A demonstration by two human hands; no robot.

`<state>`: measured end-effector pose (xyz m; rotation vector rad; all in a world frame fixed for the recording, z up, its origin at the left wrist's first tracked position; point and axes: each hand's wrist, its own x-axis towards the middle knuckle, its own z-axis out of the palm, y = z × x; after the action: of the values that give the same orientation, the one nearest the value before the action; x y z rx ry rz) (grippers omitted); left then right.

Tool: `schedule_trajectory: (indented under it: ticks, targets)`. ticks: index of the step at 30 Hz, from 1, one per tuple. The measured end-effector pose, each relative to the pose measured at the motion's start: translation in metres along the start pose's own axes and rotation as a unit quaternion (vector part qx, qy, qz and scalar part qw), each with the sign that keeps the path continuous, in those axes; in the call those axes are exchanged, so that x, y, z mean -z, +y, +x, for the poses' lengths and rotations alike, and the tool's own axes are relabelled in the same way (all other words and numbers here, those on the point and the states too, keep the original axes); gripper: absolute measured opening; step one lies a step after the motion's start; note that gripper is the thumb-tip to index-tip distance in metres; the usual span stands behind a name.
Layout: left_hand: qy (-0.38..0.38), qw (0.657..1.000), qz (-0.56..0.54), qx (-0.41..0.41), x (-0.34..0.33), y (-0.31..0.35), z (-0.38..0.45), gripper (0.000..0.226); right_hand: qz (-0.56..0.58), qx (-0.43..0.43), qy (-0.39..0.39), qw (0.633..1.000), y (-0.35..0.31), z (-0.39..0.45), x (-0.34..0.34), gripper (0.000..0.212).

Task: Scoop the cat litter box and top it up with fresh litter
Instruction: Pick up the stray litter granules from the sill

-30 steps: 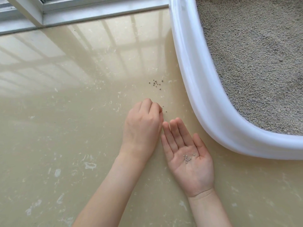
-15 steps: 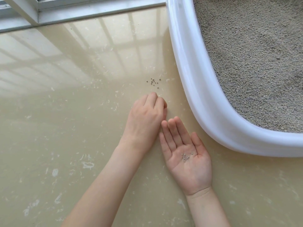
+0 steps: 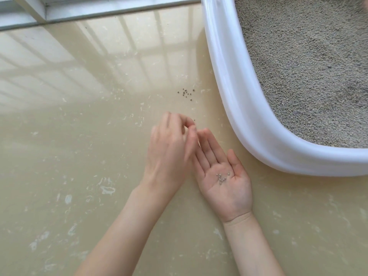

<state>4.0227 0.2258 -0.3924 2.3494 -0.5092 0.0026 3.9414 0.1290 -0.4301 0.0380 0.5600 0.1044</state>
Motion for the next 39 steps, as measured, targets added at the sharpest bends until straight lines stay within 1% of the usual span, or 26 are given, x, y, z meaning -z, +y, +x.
schedule_trajectory:
  ticks: [2,4,6,9,13,15,18,21,22,24,27,30,32,35,39]
  targets:
    - [-0.041,0.997,0.005,-0.058,-0.006,0.021,-0.022,0.018,-0.001,-0.011,0.003,1.0,0.001,-0.003,-0.002,0.053]
    - [-0.06,0.989,0.07,-0.12,-0.017,0.028,-0.037,0.02,-0.007,-0.01,0.007,1.0,0.001,-0.005,-0.002,0.055]
    - [-0.069,0.981,0.122,-0.136,-0.02,0.026,-0.043,0.022,-0.009,-0.006,0.012,1.0,0.002,-0.005,-0.001,0.055]
    - [-0.073,0.981,0.121,-0.132,-0.015,0.023,-0.046,0.022,-0.013,-0.001,0.014,1.0,0.001,-0.005,0.001,0.053]
    - [-0.066,0.986,0.074,-0.137,-0.009,0.021,-0.046,0.012,-0.043,0.023,0.014,0.999,0.001,-0.004,0.002,0.051]
    - [-0.05,0.989,0.04,-0.13,-0.006,0.02,-0.045,0.008,-0.046,0.023,0.007,0.999,0.001,-0.003,0.001,0.051]
    - [-0.001,0.997,-0.037,-0.073,0.002,0.008,-0.031,0.006,-0.031,0.013,-0.006,0.999,0.001,-0.001,0.0,0.048]
    - [0.055,0.998,-0.033,0.02,0.005,-0.015,-0.006,0.008,-0.019,0.02,-0.003,1.0,0.0,0.001,0.0,0.048]
    - [0.062,0.997,-0.031,0.045,0.004,-0.023,0.002,0.009,-0.017,0.023,-0.004,1.0,0.0,0.001,0.001,0.048]
    - [0.058,0.996,-0.017,0.064,-0.002,-0.033,0.013,0.008,-0.017,0.03,-0.007,0.999,-0.001,0.001,0.002,0.049]
    - [0.027,0.998,0.03,0.037,-0.013,-0.034,0.023,0.005,-0.016,0.033,-0.009,0.999,-0.001,0.002,0.003,0.051]
    - [0.003,0.999,0.036,0.022,-0.021,-0.031,0.028,0.004,-0.02,0.037,-0.019,0.999,0.0,0.002,0.002,0.052]
    - [0.01,0.999,0.046,0.006,-0.024,-0.029,0.03,0.006,-0.024,0.044,-0.017,0.999,0.0,0.002,0.002,0.052]
    - [0.017,0.996,0.071,-0.042,-0.025,-0.03,0.031,0.008,-0.013,0.035,-0.011,0.999,-0.001,0.002,0.002,0.053]
    - [0.007,0.986,0.141,-0.093,-0.027,-0.033,0.036,0.013,-0.029,0.041,-0.024,0.998,0.0,0.004,0.006,0.056]
